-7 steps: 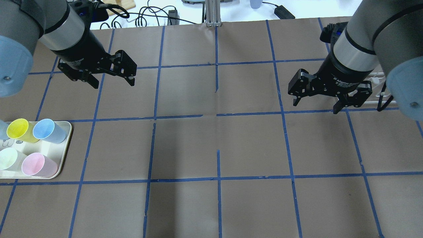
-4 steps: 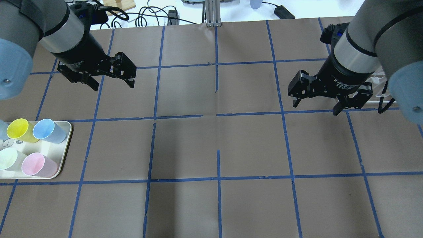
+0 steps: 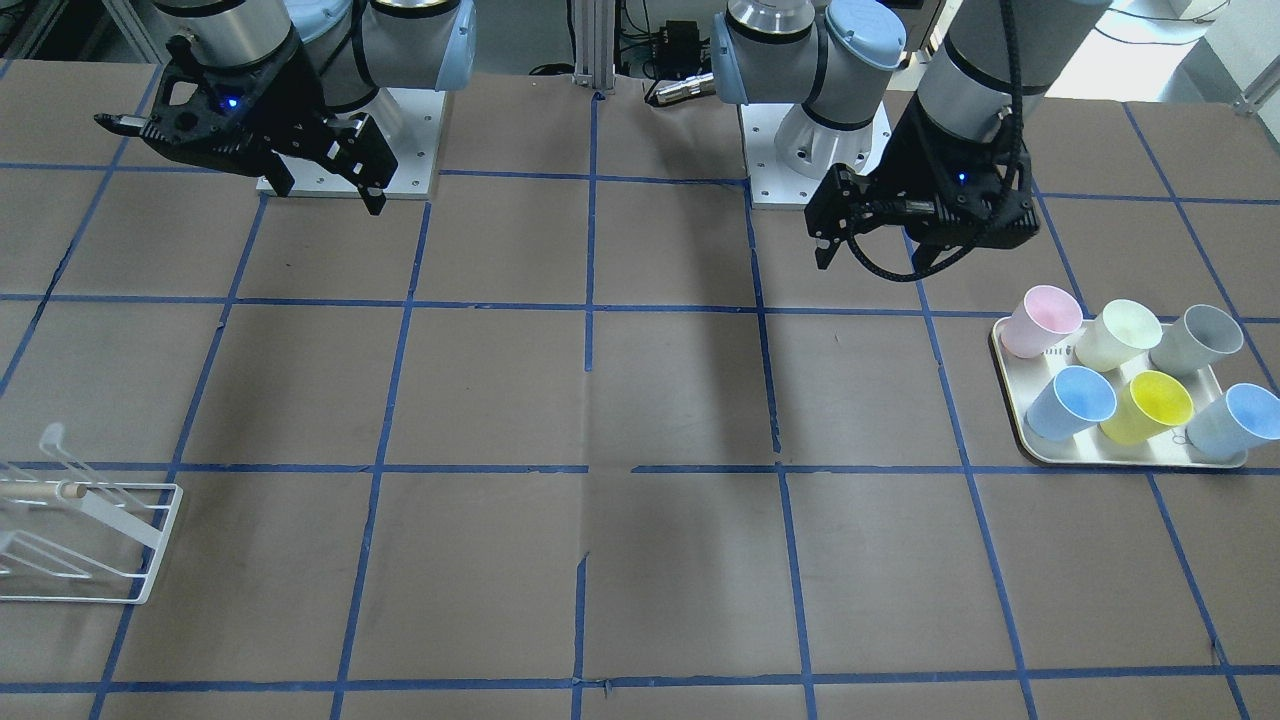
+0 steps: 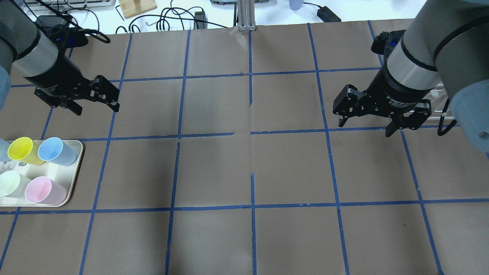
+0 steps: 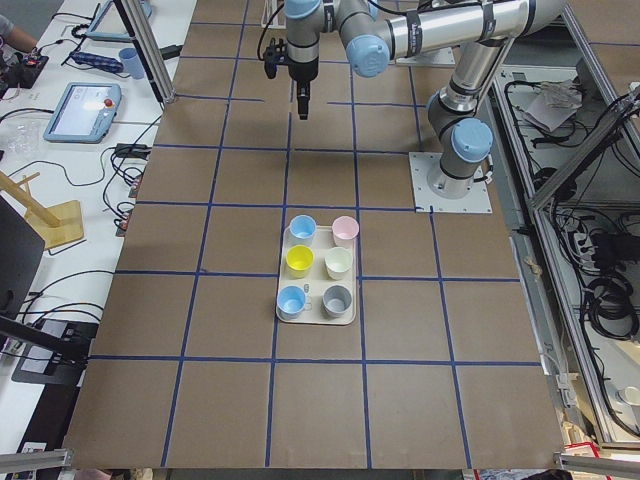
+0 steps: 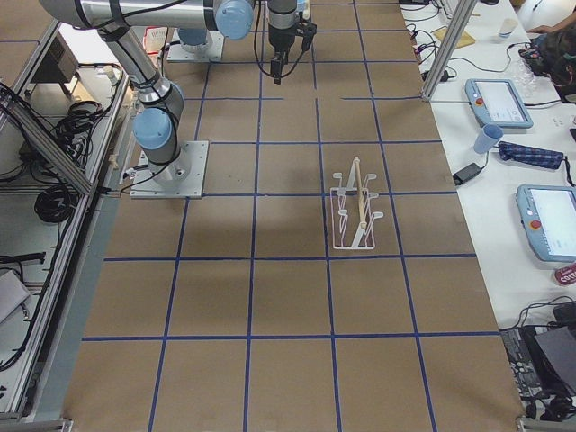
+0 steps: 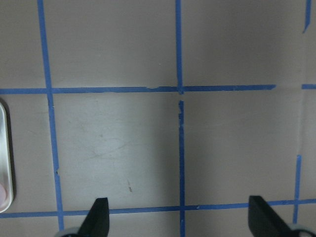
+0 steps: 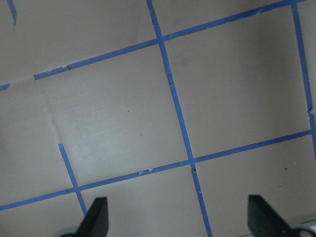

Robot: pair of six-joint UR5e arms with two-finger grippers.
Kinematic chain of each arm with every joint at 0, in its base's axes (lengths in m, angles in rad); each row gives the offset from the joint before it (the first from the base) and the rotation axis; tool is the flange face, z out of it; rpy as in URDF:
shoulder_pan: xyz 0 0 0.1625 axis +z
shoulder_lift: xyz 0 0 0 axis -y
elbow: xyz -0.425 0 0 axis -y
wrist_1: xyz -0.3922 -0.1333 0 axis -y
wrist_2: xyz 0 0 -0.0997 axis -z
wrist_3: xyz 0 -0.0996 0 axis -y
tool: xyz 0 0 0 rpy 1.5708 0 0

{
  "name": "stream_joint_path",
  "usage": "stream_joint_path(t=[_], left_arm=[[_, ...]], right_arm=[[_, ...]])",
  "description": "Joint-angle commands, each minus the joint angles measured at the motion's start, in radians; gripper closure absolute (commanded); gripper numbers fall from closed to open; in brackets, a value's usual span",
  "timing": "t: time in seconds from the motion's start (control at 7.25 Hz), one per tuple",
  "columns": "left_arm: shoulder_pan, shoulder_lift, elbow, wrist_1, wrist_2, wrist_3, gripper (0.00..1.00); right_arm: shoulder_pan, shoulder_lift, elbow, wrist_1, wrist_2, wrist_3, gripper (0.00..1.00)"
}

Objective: Transfer IKEA cup to right arm and place on rack

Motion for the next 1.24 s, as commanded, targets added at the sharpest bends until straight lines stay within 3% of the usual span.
stream_joint_path(t=[0.0,0.28,0.69,1.1], left_arm=[[0.173,-0.064,-0.011,0.084,0.001,0.3,0.0],[0.285,-0.116,-0.017,0.184,0.085,0.68,0.0],[0.353,-0.216,-0.02,0.291,0.084,1.081,0.0],[0.366,-0.308,-0.012,0.293,0.084,1.233,0.0]], right_arm=[[0.0,0.002,0.0,0.005,-0.004,0.0,0.0],[0.0,0.005,0.0,-0.009,0.003,-0.009,0.0],[-0.002,0.033,0.02,-0.012,0.008,-0.006,0.0],[-0.003,0.021,0.022,-0.009,-0.007,-0.008,0.0]])
